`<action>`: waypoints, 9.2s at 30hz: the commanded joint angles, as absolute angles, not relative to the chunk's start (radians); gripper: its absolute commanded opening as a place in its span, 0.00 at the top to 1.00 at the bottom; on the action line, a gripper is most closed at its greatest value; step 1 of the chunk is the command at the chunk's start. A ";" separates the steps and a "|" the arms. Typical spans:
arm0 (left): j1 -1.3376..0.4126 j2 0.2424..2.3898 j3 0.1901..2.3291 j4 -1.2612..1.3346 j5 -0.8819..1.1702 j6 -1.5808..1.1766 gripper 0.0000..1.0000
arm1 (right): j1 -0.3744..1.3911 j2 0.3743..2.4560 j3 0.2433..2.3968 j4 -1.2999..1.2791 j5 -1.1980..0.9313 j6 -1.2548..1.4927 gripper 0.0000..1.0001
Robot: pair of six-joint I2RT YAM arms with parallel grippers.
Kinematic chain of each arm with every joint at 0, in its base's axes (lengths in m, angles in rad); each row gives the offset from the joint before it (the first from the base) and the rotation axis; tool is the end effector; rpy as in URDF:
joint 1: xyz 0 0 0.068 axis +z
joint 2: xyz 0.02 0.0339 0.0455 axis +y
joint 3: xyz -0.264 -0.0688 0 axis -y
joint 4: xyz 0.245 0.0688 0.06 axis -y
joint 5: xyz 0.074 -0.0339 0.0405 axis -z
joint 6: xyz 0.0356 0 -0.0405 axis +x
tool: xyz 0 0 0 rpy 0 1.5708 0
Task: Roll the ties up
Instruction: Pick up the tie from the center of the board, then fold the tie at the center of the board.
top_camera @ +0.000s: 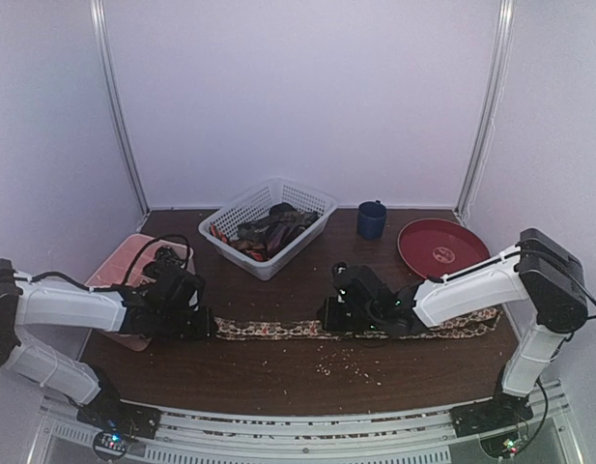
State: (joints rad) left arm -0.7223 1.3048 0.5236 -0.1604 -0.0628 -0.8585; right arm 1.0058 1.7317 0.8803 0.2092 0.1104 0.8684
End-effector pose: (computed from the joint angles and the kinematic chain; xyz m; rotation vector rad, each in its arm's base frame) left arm 0.1750 -0.1512 0.1498 -0.2037 2.5950 -0.5444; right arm 0.1942 0.2990 0.1638 -0.0970 2.3635 0.8769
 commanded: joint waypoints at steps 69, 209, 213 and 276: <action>-0.618 1.432 0.476 0.227 0.287 -0.774 1.00 | 1.115 2.189 1.347 0.446 -0.150 1.053 0.71; -0.670 1.521 0.538 0.228 0.315 -0.723 0.91 | 1.078 2.172 1.380 0.223 -0.069 0.940 0.94; -0.669 1.464 0.534 0.183 0.259 -0.746 0.91 | 1.081 2.196 1.374 0.195 -0.074 0.940 0.96; -0.699 1.561 0.507 0.278 0.245 -0.806 1.00 | 1.064 2.012 1.161 0.350 -0.052 0.925 0.92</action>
State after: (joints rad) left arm -0.6941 1.5650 0.4980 0.2745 0.2649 -0.8299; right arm 1.0664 2.0636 1.1530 0.4080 -0.0719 0.9382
